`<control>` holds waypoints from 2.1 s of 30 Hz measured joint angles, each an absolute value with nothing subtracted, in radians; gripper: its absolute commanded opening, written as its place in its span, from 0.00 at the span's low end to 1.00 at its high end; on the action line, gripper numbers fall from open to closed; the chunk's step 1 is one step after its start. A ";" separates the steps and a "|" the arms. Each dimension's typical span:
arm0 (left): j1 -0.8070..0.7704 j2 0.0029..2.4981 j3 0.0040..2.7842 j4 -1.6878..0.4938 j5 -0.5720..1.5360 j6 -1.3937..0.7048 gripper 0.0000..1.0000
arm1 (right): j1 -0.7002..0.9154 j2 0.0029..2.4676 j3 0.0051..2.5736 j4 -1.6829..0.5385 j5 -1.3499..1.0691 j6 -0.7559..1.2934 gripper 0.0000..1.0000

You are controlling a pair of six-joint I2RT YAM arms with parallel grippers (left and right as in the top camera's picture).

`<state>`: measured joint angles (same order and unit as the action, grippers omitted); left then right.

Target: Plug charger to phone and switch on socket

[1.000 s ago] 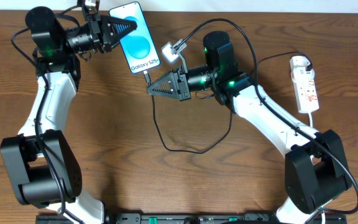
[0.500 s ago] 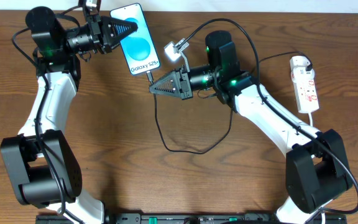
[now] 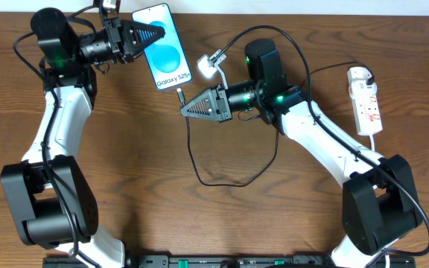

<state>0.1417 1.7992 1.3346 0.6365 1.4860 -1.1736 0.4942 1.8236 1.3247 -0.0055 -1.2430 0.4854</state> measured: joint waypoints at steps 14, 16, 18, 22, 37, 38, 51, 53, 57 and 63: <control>0.142 1.799 1.335 0.633 1.486 -1.172 0.07 | 0.494 1.824 1.325 0.013 -1.262 0.461 0.01; 0.142 1.799 1.335 0.633 1.486 -1.170 0.07 | 0.494 1.824 1.325 0.013 -1.265 0.459 0.01; 0.142 1.799 1.335 0.633 1.486 -1.170 0.07 | 0.494 1.824 1.325 0.013 -1.266 0.457 0.01; 0.142 1.799 1.335 0.633 1.486 -1.170 0.07 | 0.494 1.824 1.325 0.015 -1.266 0.454 0.01; 0.142 1.799 1.335 0.633 1.486 -1.170 0.07 | 0.494 1.824 1.325 0.023 -1.288 0.439 0.01; 0.142 1.799 1.335 0.633 1.486 -1.170 0.07 | 0.494 1.824 1.325 0.028 -1.289 0.438 0.01; 0.142 1.799 1.335 0.630 1.486 -1.170 0.07 | 0.494 1.824 1.325 0.040 -1.289 0.436 0.01; 0.142 1.799 1.335 0.630 1.486 -1.170 0.07 | 0.494 1.824 1.325 0.039 -1.288 0.436 0.01; 0.142 1.799 1.335 0.629 1.487 -1.170 0.07 | 0.494 1.824 1.325 0.032 -1.283 0.437 0.01; 0.140 1.799 1.335 0.625 1.487 -1.170 0.07 | 0.494 1.824 1.325 0.030 -1.278 0.437 0.01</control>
<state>0.1398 1.7992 1.3346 0.6254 1.4868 -1.1702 0.4942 1.8236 1.3247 0.0303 -1.2778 0.4366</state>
